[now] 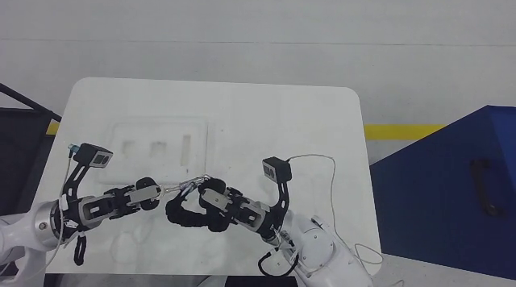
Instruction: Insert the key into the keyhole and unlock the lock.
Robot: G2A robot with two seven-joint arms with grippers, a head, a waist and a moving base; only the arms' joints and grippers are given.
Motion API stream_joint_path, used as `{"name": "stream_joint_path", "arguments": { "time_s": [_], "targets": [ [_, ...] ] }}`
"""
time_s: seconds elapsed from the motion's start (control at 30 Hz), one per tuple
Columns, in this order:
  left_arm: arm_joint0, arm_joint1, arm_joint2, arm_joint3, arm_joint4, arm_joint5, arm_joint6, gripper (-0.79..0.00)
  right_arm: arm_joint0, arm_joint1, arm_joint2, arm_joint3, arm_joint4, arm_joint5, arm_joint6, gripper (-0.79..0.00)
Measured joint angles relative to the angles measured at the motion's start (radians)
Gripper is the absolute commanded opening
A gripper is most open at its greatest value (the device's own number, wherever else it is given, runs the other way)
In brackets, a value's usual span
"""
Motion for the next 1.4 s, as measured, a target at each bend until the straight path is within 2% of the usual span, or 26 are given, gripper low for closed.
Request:
{"name": "stream_joint_path", "arguments": {
  "time_s": [0.6,1.13,1.4],
  "targets": [
    [-0.006,0.013,0.021,-0.004,0.013,-0.004,-0.002,-0.785,0.004,0.016,-0.019,-0.005,-0.005,0.015,0.033,-0.785],
    [0.0,0.022,0.01,0.013,-0.006,-0.006,-0.007,-0.785,0.0,0.02,-0.009,-0.019,0.052,0.014,0.0,-0.785],
    [0.007,0.027,0.004,0.015,-0.01,-0.017,-0.018,-0.785,-0.002,0.031,-0.007,-0.039,0.043,0.029,0.048,-0.785]
  ]
}}
